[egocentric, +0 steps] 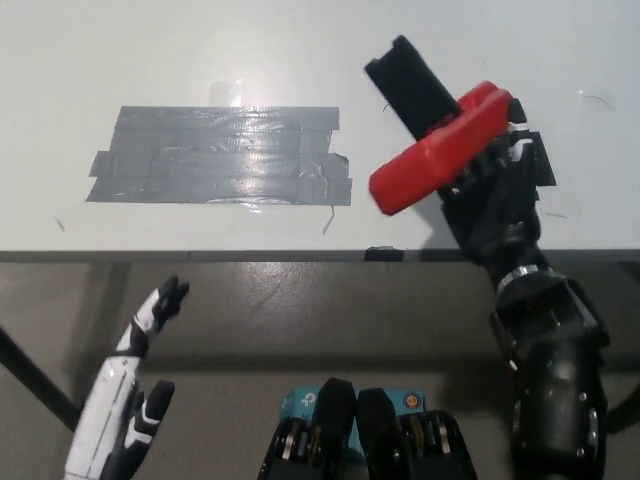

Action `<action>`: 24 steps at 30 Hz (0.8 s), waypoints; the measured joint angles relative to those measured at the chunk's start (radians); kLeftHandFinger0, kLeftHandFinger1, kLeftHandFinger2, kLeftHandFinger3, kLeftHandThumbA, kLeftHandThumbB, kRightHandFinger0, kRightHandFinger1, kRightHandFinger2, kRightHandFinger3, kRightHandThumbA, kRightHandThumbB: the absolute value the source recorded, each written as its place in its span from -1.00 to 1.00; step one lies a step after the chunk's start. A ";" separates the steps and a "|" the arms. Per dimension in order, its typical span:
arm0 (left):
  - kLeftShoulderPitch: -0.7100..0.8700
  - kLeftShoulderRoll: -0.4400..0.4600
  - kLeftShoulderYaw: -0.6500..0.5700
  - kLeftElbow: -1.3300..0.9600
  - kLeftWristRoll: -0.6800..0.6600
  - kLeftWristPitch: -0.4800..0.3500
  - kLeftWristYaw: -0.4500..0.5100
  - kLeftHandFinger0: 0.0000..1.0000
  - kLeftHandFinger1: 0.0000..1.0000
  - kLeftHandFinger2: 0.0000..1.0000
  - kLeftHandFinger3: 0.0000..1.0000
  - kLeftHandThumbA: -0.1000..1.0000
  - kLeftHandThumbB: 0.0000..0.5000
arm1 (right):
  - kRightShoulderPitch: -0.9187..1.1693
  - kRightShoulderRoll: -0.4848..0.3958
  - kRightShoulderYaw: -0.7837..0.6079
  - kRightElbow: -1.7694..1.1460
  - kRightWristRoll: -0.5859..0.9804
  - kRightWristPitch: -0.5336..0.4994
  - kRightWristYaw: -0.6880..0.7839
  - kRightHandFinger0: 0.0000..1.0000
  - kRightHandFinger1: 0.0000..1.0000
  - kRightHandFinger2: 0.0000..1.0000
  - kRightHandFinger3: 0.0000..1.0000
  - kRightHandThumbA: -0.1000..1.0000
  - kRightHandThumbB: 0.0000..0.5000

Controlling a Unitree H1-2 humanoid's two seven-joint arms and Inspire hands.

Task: The robot first picks the multimeter with right hand and then unfolds the black stand on the back of it using left hand

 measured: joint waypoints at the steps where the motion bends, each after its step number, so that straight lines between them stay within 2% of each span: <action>1: -0.013 -0.009 -0.001 -0.027 0.001 0.002 0.000 1.00 1.00 1.00 1.00 1.00 0.32 | 0.009 0.000 0.020 -0.023 0.017 0.002 0.009 -1.00 -0.83 0.31 0.33 -1.00 -0.34; 4: -0.049 -0.029 -0.005 -0.085 0.003 0.005 0.000 1.00 1.00 1.00 1.00 1.00 0.30 | 0.027 -0.001 0.071 -0.081 0.062 0.008 0.029 -1.00 -0.92 0.16 0.17 -1.00 -0.29; 5: -0.058 -0.034 -0.007 -0.103 0.005 0.006 0.000 1.00 1.00 1.00 1.00 1.00 0.27 | 0.031 -0.001 0.087 -0.102 0.076 0.009 0.036 -1.00 -1.00 0.02 0.06 -1.00 -0.27; 8: -0.084 -0.049 -0.012 -0.157 0.013 0.009 0.000 1.00 1.00 1.00 1.00 1.00 0.10 | 0.044 -0.002 0.143 -0.171 0.121 0.011 0.066 -1.00 -1.00 -0.09 -0.01 -1.00 -0.27; 9: -0.090 -0.052 -0.015 -0.176 0.016 0.008 0.000 1.00 1.00 1.00 1.00 1.00 0.05 | 0.050 -0.002 0.167 -0.196 0.138 0.011 0.079 -1.00 -1.00 -0.09 0.03 -1.00 -0.31; 10: -0.096 -0.054 -0.018 -0.191 0.018 0.008 -0.001 1.00 1.00 1.00 1.00 1.00 0.12 | 0.054 -0.002 0.181 -0.220 0.154 0.011 0.087 -1.00 -1.00 -0.10 -0.01 -1.00 -0.34; 12: -0.108 -0.057 -0.022 -0.227 0.023 0.003 -0.001 1.00 1.00 1.00 1.00 1.00 0.10 | 0.070 -0.002 0.214 -0.270 0.182 0.012 0.109 -1.00 -1.00 -0.25 -0.21 -1.00 -0.40; 14: -0.125 -0.064 -0.028 -0.261 0.026 -0.007 0.000 1.00 1.00 1.00 1.00 1.00 0.23 | 0.091 -0.003 0.241 -0.306 0.207 0.013 0.131 -1.00 -1.00 -0.32 -0.35 -1.00 -0.41; 17: -0.159 -0.077 -0.032 -0.277 0.028 -0.024 0.000 1.00 1.00 1.00 1.00 1.00 0.30 | 0.121 -0.003 0.257 -0.338 0.228 0.013 0.139 -1.00 -1.00 -0.35 -0.44 -1.00 -0.40; 19: -0.191 -0.084 -0.032 -0.279 0.030 -0.043 0.001 1.00 1.00 1.00 1.00 1.00 0.37 | 0.146 -0.006 0.267 -0.352 0.241 0.014 0.139 -1.00 -1.00 -0.24 -0.43 -1.00 -0.47; 20: -0.214 -0.088 -0.033 -0.281 0.031 -0.053 0.001 1.00 1.00 1.00 1.00 1.00 0.32 | 0.158 -0.010 0.273 -0.359 0.246 0.014 0.139 -1.00 -1.00 -0.17 -0.38 -1.00 -0.49; 21: -0.234 -0.092 -0.035 -0.285 0.031 -0.064 0.001 1.00 1.00 1.00 1.00 0.92 0.49 | 0.169 -0.015 0.279 -0.366 0.250 0.014 0.139 -1.00 -1.00 -0.09 -0.34 -1.00 -0.50; 22: -0.253 -0.094 -0.037 -0.288 0.029 -0.074 0.001 1.00 1.00 1.00 1.00 0.85 0.49 | 0.175 -0.020 0.282 -0.370 0.254 0.014 0.138 -1.00 -1.00 0.02 -0.22 -1.00 -0.53; 24: -0.278 -0.089 -0.040 -0.293 0.024 -0.094 0.000 1.00 1.00 1.00 1.00 0.79 0.31 | 0.185 -0.029 0.283 -0.371 0.264 0.014 0.137 -1.00 -0.95 0.31 0.09 -1.00 -0.57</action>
